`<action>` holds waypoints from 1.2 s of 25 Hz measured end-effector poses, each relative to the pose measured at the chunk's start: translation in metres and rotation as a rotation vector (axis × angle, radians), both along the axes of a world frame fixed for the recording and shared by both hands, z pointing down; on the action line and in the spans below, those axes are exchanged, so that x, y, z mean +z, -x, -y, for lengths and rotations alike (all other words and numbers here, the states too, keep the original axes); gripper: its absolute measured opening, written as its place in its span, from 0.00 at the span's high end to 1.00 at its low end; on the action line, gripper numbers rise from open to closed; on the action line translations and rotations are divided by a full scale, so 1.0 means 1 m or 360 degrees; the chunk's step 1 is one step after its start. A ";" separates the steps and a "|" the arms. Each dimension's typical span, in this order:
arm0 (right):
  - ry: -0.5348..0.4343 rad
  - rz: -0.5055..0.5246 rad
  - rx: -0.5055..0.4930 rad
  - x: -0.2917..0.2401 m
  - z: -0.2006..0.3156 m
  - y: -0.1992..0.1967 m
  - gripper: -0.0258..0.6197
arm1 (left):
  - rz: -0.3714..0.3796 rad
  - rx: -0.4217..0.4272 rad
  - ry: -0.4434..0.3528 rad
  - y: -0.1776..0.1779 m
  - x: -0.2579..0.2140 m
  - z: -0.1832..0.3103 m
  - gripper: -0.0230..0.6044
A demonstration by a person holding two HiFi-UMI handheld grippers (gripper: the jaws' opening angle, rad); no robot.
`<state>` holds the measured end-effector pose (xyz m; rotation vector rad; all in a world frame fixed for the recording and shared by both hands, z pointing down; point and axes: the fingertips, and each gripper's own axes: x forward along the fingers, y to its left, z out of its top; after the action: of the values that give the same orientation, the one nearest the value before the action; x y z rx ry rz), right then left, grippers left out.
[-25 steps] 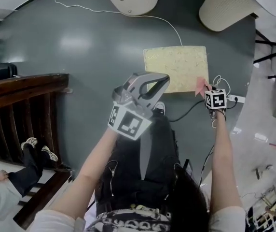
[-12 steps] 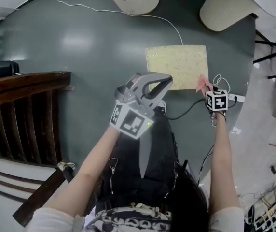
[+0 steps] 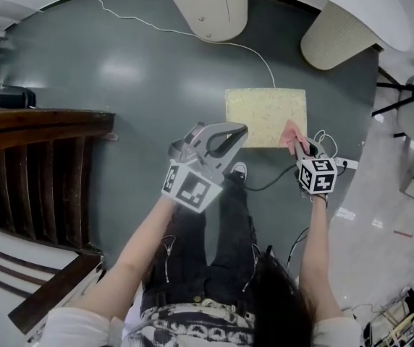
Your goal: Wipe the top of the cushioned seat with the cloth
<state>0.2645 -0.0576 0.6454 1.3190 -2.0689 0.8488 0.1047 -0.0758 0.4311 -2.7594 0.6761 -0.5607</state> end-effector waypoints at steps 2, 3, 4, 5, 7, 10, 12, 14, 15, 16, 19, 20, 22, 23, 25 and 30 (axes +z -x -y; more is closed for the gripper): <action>-0.0057 0.0041 0.0019 -0.027 0.001 0.009 0.94 | 0.0008 -0.0028 -0.0009 0.010 -0.012 0.000 0.95; -0.0083 0.0064 0.0030 -0.040 0.000 0.014 0.94 | 0.0015 -0.0042 -0.0014 0.014 -0.018 0.000 0.95; -0.0107 0.0087 0.0042 -0.052 0.000 0.017 0.94 | 0.0023 -0.0056 -0.0020 0.017 -0.023 -0.001 0.95; -0.0129 0.0108 0.0053 -0.064 -0.001 0.019 0.94 | 0.0031 -0.0067 -0.0029 0.019 -0.028 -0.001 0.95; -0.0166 0.0145 0.0076 -0.087 -0.003 0.023 0.94 | 0.0046 -0.0085 -0.0053 0.023 -0.040 -0.003 0.95; -0.0213 0.0195 0.0105 -0.119 -0.006 0.027 0.94 | 0.0047 -0.0124 -0.0071 0.026 -0.063 -0.009 0.95; -0.0237 0.0224 0.0127 -0.137 -0.009 0.028 0.94 | 0.0033 -0.0157 -0.0077 0.029 -0.076 -0.014 0.95; -0.0265 0.0252 0.0147 -0.153 -0.009 0.029 0.94 | 0.0016 -0.0189 -0.0080 0.030 -0.086 -0.017 0.95; -0.0279 0.0267 0.0154 -0.160 -0.009 0.030 0.94 | 0.0009 -0.0202 -0.0081 0.031 -0.090 -0.018 0.95; -0.0290 0.0279 0.0159 -0.167 -0.010 0.032 0.94 | 0.0005 -0.0213 -0.0078 0.031 -0.094 -0.020 0.95; -0.0310 0.0301 0.0170 -0.182 -0.016 0.037 0.94 | -0.0007 -0.0233 -0.0059 0.033 -0.100 -0.031 0.95; -0.0318 0.0305 0.0177 -0.187 -0.018 0.038 0.94 | -0.0012 -0.0234 -0.0053 0.033 -0.101 -0.034 0.95; -0.0333 0.0316 0.0199 -0.195 -0.019 0.039 0.94 | -0.0014 -0.0222 -0.0036 0.033 -0.104 -0.037 0.95; -0.0339 0.0321 0.0211 -0.199 -0.020 0.040 0.94 | -0.0010 -0.0206 -0.0032 0.032 -0.105 -0.037 0.95; -0.0356 0.0323 0.0232 -0.207 -0.023 0.040 0.94 | -0.0002 -0.0161 -0.0043 0.029 -0.107 -0.039 0.95; -0.0406 0.0272 0.0297 -0.222 -0.045 0.041 0.94 | -0.0016 -0.0025 -0.0080 0.025 -0.118 -0.050 0.95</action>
<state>0.2235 -0.0128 0.4233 1.6472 -2.2728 0.8205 0.0800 -0.0257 0.3131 -2.7144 0.7047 -0.5264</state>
